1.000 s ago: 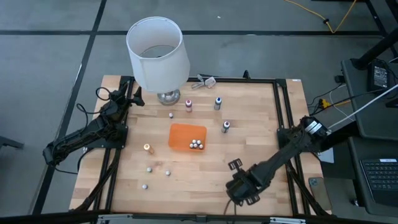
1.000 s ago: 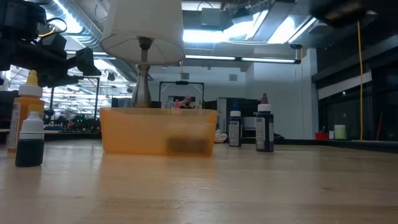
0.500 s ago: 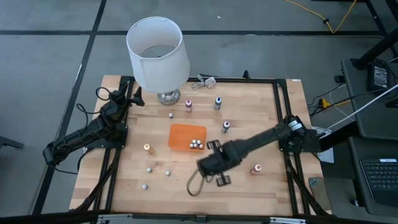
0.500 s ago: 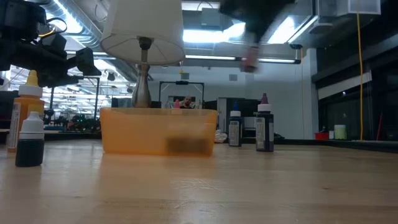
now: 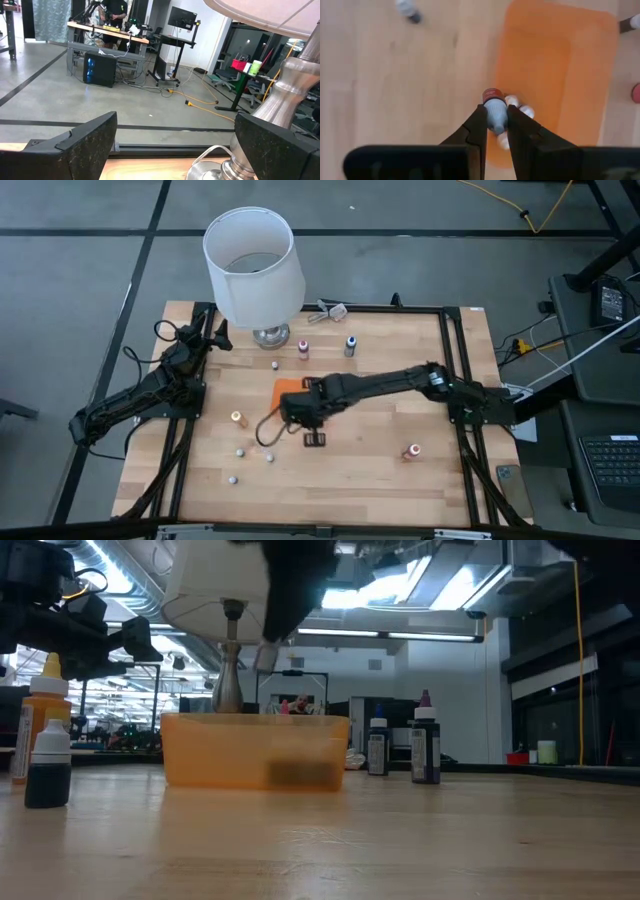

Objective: Pick & Place food coloring
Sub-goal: Put the small red food coloring bottle into the orange bin

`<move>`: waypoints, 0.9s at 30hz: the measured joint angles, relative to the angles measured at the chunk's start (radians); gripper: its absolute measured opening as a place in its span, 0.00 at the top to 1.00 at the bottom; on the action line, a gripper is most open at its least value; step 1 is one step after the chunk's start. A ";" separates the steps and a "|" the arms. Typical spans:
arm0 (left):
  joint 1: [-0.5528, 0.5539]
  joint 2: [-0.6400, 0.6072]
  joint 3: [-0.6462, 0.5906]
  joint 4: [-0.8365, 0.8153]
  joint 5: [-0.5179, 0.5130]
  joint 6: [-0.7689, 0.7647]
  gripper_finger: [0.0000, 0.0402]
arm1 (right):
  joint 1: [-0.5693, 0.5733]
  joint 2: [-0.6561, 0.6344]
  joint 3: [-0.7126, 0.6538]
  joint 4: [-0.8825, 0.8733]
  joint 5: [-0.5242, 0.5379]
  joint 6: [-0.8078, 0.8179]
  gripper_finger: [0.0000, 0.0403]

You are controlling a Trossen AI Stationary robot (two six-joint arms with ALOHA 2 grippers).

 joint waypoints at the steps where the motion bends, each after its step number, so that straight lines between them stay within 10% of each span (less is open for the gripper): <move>1: 0.000 0.000 0.000 0.000 0.000 0.000 0.03 | -0.012 0.017 0.016 0.000 0.000 -0.003 0.85; 27: 0.000 0.000 0.000 0.000 0.000 0.000 0.03 | -0.113 0.211 0.021 0.020 -0.010 -0.004 0.84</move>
